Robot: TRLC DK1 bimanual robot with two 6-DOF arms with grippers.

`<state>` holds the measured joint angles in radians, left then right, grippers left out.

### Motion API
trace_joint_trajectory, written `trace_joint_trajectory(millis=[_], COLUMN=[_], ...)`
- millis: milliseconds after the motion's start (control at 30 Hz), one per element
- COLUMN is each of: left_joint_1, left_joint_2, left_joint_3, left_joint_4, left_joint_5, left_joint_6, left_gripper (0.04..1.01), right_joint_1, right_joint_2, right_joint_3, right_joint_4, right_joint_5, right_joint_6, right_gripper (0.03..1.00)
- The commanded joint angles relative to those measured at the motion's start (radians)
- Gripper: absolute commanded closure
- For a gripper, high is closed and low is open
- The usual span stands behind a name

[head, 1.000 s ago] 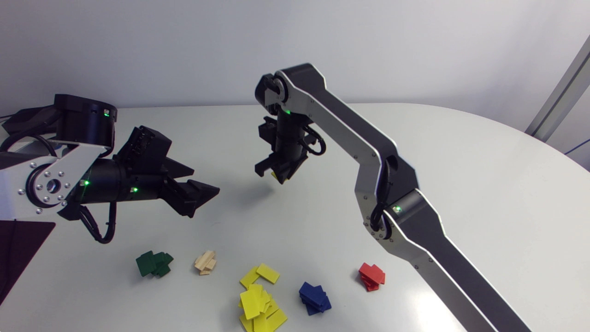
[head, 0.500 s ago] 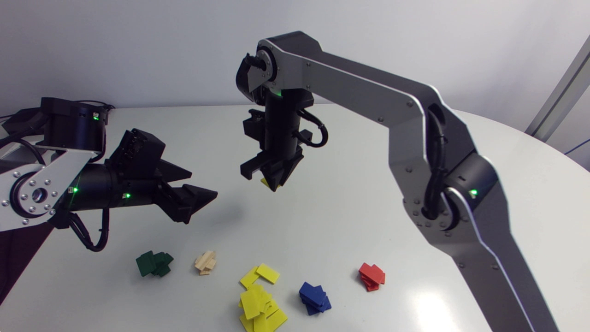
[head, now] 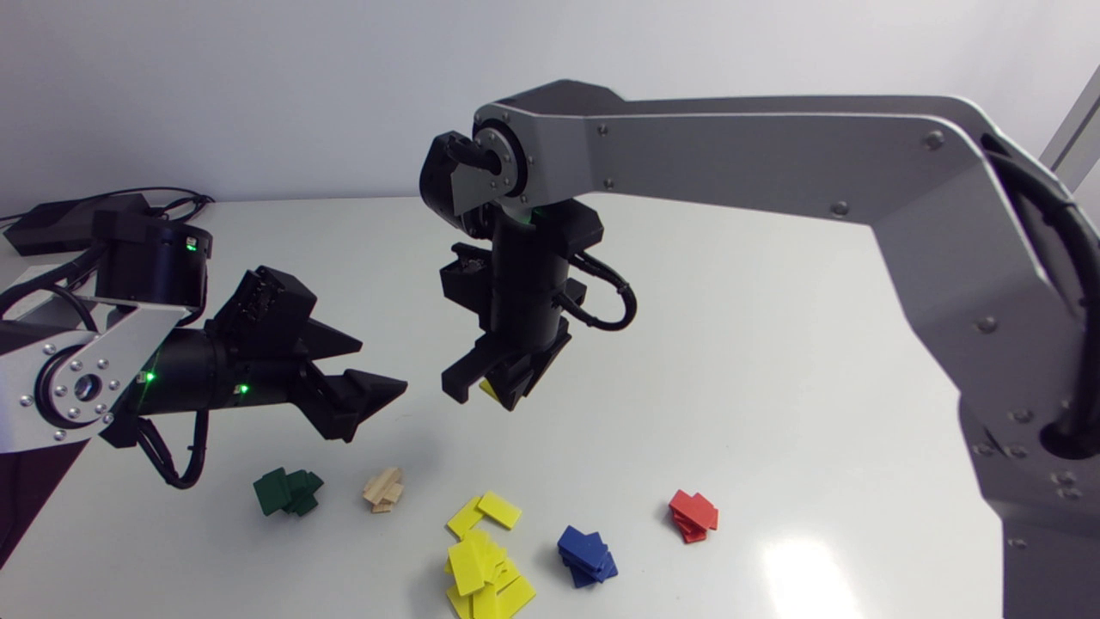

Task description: Take domino bricks one by one from the mixed stack on the table and place each onto the existing stack of the same color.

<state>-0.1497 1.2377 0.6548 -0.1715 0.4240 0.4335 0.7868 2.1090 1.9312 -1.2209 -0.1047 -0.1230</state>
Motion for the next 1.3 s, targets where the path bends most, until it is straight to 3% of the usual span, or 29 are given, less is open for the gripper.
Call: trace_joint_trajectory(millis=[0,267,833,1067,1267], left_joint_1=[0.001,-0.002,-0.005,-0.002,0.002], left_joint_2=[-0.009,-0.029,-0.057,-0.06,-0.058], left_joint_3=[-0.034,-0.067,-0.095,-0.1,-0.104], left_joint_4=[0.006,0.013,0.027,0.03,0.047], left_joint_5=[0.015,0.021,0.022,0.022,0.022], left_joint_6=[0.022,0.036,0.034,0.033,0.031], left_gripper=[0.049,0.049,0.049,0.049,0.049], right_joint_1=[0.028,0.098,0.175,0.21,0.227], right_joint_2=[-0.044,-0.121,-0.284,-0.323,-0.337], right_joint_3=[-0.072,-0.193,-0.477,-0.529,-0.541], right_joint_4=[0.017,0.08,0.256,0.287,0.293], right_joint_5=[-0.006,-0.004,0.005,0.033,0.031], right_joint_6=[0.026,0.057,0.04,0.037,0.037], right_gripper=[0.928,0.928,0.939,0.939,0.939])
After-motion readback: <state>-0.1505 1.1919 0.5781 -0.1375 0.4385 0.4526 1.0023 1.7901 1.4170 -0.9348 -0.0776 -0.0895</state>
